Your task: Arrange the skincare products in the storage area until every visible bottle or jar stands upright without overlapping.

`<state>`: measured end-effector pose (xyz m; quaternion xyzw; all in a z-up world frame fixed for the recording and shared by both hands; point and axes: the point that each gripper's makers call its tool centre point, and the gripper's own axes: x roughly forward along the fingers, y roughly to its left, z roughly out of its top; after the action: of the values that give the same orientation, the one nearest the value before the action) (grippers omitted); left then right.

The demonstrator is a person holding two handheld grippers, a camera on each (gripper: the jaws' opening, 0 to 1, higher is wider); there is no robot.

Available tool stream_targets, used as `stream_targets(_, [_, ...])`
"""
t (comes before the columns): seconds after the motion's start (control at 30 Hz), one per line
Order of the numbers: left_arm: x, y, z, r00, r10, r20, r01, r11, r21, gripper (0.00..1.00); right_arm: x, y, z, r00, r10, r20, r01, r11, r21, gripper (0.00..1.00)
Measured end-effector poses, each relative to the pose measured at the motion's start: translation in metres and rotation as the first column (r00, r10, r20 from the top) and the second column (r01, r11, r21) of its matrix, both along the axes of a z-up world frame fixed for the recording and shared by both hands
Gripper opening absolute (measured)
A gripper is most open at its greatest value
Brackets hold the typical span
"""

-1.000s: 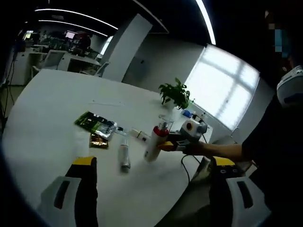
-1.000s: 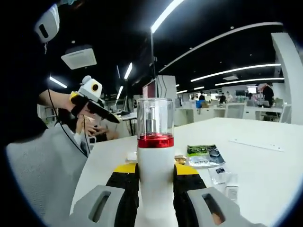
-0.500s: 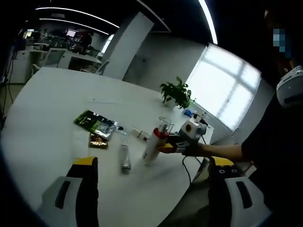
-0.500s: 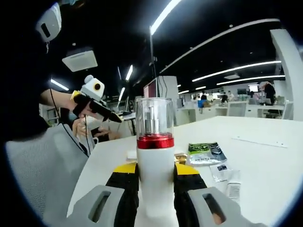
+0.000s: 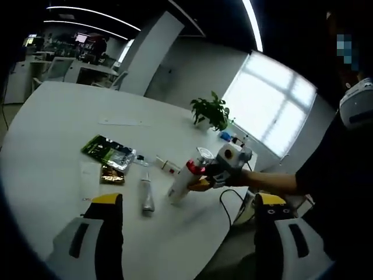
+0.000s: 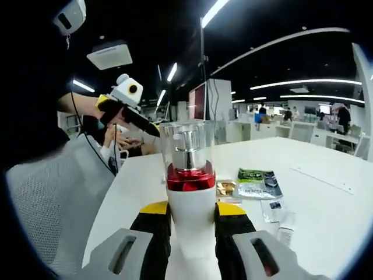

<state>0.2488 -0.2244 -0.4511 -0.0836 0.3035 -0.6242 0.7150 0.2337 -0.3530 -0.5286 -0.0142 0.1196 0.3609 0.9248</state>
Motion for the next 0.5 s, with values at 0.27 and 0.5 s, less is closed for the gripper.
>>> stream_targets(0.27, [-0.002, 0.006, -0.001, 1.0, 0.004, -0.004, -0.004, 1.0, 0.007, 0.85, 0.0, 0.001, -0.001, 0.996, -0.048, -0.074, 0.048, 0.999, 0.001, 0.27])
stream_targets(0.5, [-0.003, 0.014, -0.006, 1.0, -0.004, 0.01, 0.003, 0.999, 0.034, 0.86, -0.004, -0.009, -0.01, 0.976, -0.153, -0.157, 0.139, 0.985, -0.1, 0.38])
